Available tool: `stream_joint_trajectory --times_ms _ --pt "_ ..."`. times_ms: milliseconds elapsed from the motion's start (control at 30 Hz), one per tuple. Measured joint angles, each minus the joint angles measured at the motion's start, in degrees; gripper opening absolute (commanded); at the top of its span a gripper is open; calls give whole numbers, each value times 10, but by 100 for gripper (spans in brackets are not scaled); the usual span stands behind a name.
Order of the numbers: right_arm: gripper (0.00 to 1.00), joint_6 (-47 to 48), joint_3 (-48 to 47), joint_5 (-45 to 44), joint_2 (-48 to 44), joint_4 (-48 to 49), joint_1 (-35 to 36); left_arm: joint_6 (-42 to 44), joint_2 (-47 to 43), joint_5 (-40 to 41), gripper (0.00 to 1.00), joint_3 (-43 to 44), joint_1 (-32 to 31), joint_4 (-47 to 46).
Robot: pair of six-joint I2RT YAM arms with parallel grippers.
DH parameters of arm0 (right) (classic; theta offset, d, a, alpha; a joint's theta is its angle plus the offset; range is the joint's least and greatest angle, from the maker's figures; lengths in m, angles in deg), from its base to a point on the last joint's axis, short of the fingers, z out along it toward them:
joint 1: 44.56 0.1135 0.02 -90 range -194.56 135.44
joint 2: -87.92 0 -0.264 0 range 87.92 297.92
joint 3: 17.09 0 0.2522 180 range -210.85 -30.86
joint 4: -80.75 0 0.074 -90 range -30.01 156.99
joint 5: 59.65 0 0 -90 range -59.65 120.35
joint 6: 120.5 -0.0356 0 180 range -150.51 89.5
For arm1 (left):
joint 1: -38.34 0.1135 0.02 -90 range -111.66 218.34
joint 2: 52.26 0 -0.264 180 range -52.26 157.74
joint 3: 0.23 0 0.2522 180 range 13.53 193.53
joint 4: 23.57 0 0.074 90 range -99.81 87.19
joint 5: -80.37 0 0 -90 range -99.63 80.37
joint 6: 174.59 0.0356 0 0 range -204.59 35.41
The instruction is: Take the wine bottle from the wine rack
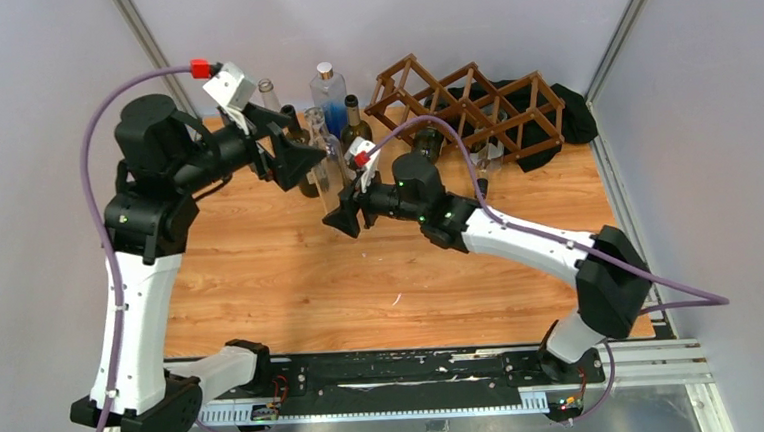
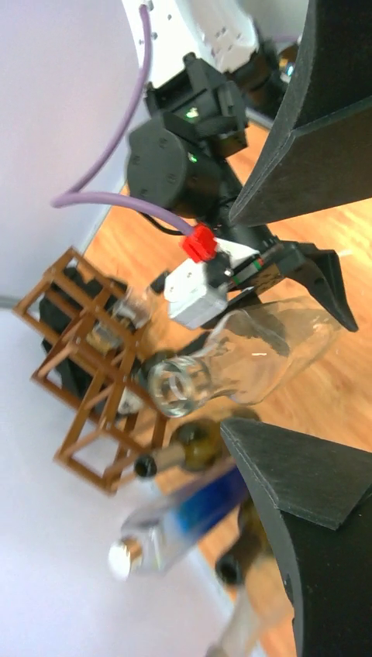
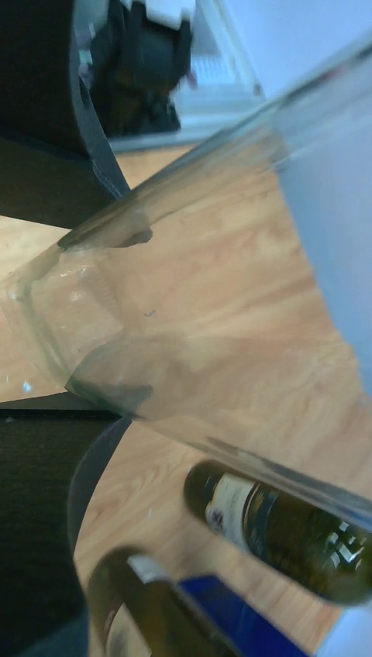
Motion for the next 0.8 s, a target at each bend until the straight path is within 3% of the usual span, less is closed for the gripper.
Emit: stream_joint_trajectory --times_ms 133,433,800 --pt "0 35 0 -66 63 26 0 61 23 42 100 94 22 88" --pt "0 68 -21 -179 216 86 0 130 18 130 100 123 31 204" --pt "0 83 -136 -297 386 225 15 160 2 203 100 134 32 238"
